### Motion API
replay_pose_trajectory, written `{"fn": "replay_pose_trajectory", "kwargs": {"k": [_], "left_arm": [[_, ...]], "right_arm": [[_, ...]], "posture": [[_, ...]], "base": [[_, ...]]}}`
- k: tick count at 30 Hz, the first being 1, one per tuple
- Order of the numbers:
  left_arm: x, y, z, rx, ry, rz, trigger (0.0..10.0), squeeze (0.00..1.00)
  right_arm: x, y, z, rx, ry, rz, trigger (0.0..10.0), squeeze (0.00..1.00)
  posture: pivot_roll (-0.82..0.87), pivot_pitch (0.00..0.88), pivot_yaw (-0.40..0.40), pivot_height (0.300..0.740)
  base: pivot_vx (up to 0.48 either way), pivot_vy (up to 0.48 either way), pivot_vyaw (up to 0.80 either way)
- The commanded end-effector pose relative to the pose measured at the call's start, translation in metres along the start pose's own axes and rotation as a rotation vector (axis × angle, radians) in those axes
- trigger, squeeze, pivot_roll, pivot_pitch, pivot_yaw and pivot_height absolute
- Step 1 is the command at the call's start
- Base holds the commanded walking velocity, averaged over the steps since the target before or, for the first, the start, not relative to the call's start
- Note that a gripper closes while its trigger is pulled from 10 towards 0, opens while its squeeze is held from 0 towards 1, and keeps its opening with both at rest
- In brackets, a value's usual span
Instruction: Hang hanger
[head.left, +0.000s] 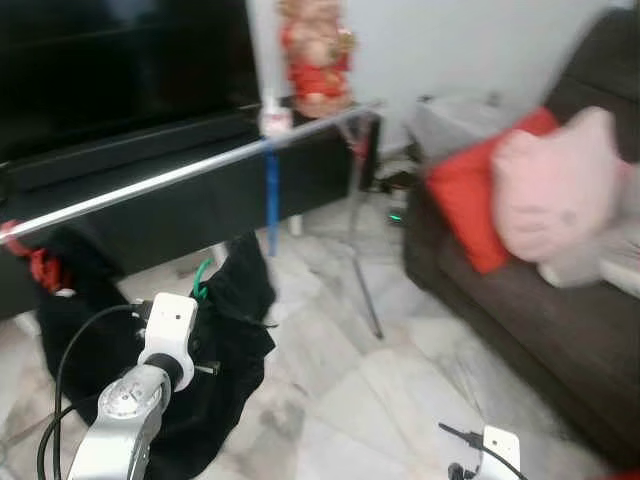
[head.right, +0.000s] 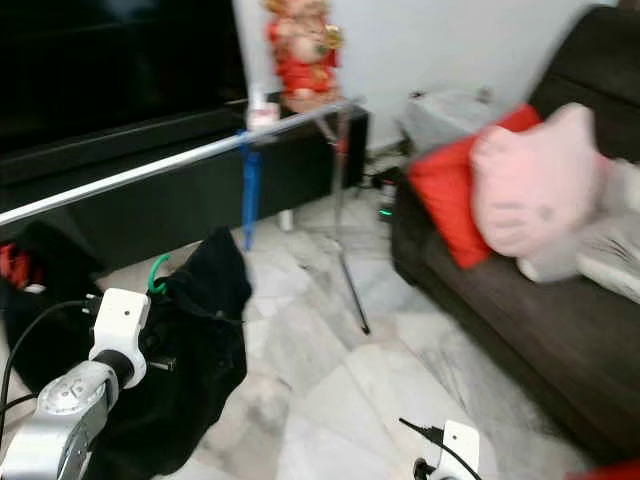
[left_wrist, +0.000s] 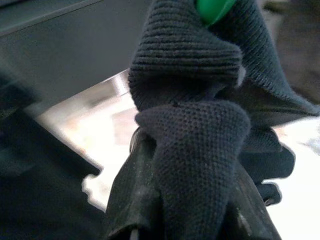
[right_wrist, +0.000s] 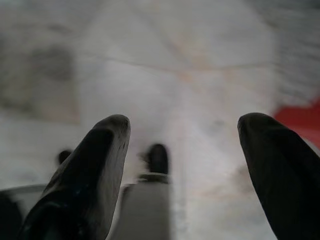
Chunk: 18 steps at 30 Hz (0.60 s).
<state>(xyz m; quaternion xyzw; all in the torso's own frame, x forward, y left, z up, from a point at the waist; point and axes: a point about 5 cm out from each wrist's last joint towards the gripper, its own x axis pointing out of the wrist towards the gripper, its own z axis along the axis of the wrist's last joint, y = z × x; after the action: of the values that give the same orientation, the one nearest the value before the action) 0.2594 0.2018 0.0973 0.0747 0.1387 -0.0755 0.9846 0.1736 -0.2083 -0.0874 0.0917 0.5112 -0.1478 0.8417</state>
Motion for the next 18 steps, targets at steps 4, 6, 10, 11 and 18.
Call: {"fn": "replay_pose_trajectory", "kwargs": {"k": [4,6,10,11,18], "left_arm": [[-0.0001,0.0025,0.0094,0.026,-0.033,0.010,10.0,0.00],[0.0004,0.0006,0.0092,0.031,-0.030,-0.005,10.0,0.00],[0.0007,-0.0013,0.0078,0.042,-0.020,-0.012,10.0,0.00],[0.0009,-0.0010,0.0077,0.040,-0.019,-0.009,10.0,0.00],[0.0015,0.0031,0.0082,0.057,-0.015,0.017,10.0,0.00]], "right_arm": [[0.0000,0.0064,-0.0020,-0.010,0.015,0.017,10.0,0.00],[0.0000,0.0063,-0.0017,-0.011,0.015,0.016,10.0,0.00],[0.0000,0.0078,-0.0025,0.032,0.016,0.029,10.0,0.00],[0.0001,0.0073,-0.0015,0.003,0.017,0.025,10.0,0.00],[0.0001,0.0075,0.0012,-0.006,-0.001,0.029,10.0,0.00]], "posture": [[-0.03,0.000,0.020,0.740],[-0.02,0.000,0.019,0.740],[-0.02,0.000,0.019,0.740],[-0.02,0.000,0.019,0.740],[-0.02,0.000,0.015,0.740]], "base": [[0.127,0.000,0.80],[0.000,0.000,0.80],[0.000,0.000,0.20],[0.000,0.000,0.00],[0.000,-0.130,0.00]]}}
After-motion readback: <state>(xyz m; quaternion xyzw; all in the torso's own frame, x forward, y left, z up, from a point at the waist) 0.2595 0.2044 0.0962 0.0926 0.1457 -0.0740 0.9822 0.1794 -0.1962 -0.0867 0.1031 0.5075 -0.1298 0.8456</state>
